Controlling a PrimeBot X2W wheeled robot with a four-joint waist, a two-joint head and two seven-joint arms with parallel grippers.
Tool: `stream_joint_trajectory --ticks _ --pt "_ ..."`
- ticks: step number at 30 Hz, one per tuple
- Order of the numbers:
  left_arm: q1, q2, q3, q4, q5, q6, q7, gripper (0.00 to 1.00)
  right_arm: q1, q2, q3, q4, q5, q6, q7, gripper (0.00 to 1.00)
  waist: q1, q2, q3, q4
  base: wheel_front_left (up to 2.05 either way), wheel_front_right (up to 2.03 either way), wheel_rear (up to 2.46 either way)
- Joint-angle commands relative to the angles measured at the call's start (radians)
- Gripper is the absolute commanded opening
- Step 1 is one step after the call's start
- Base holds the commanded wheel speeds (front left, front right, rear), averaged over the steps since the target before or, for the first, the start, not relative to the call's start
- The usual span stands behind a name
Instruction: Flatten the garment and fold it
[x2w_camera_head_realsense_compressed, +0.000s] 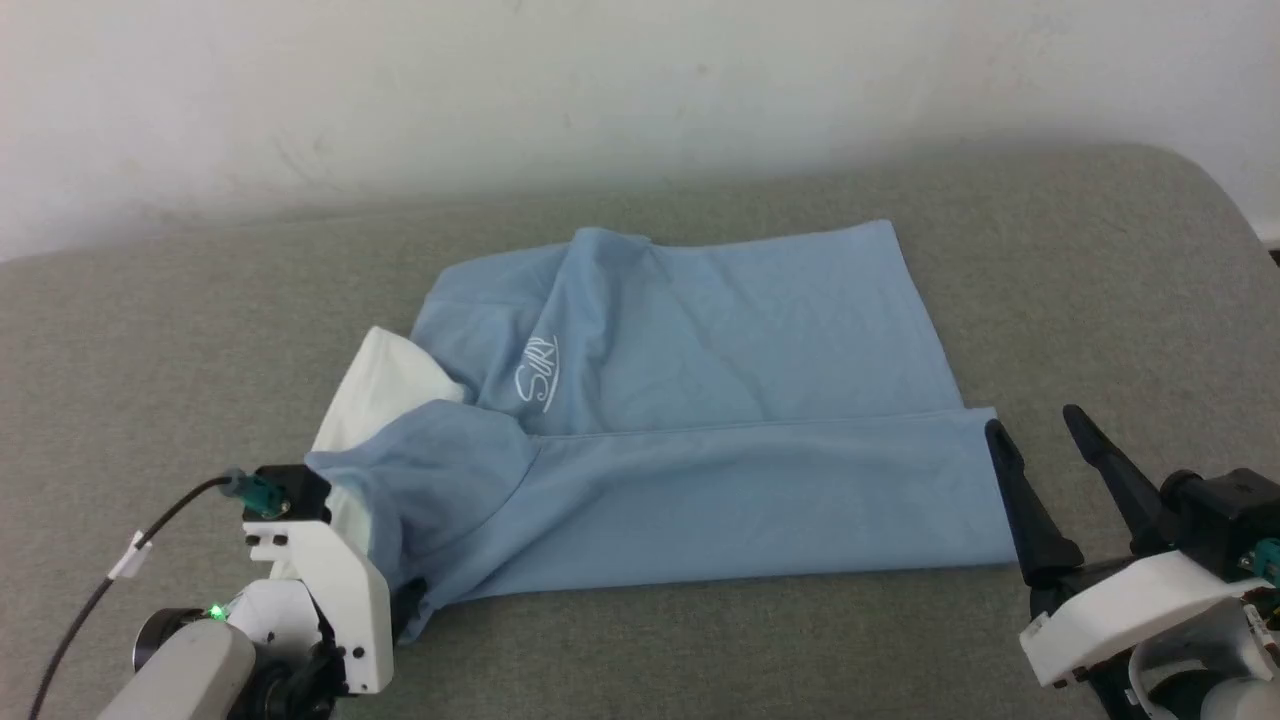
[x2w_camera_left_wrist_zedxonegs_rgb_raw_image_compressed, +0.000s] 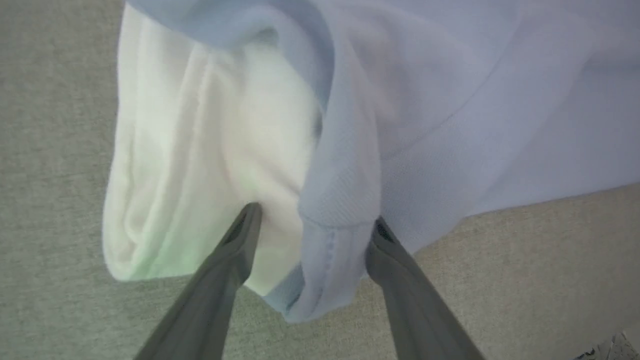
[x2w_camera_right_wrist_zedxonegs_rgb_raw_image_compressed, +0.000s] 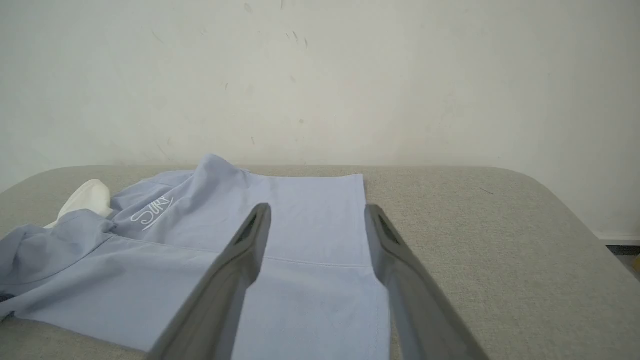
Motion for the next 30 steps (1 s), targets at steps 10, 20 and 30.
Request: stream_joint_trajectory --ticks 10,20,30 --pt "-0.001 -0.047 -0.1 0.13 -0.009 -0.023 0.139 0.0 -0.046 -0.016 -0.019 0.042 0.056 -0.002 0.028 1.0 -0.0001 -0.0001 0.056 -0.052 0.0 0.0 0.0" --pt "0.019 -0.046 -0.028 0.047 -0.052 -0.011 0.06 0.0 -0.193 -0.097 0.004 0.348 0.219 -0.002 0.395 1.0 -0.0001 -0.0001 0.059 -0.013 0.0 0.0 0.0" --pt "0.011 -0.022 -0.013 -0.059 -0.042 -0.002 0.043 0.0 -0.352 -0.118 0.097 0.645 0.282 -0.002 0.579 0.44 -0.0001 -0.0001 0.077 0.05 0.0 0.0 0.0"
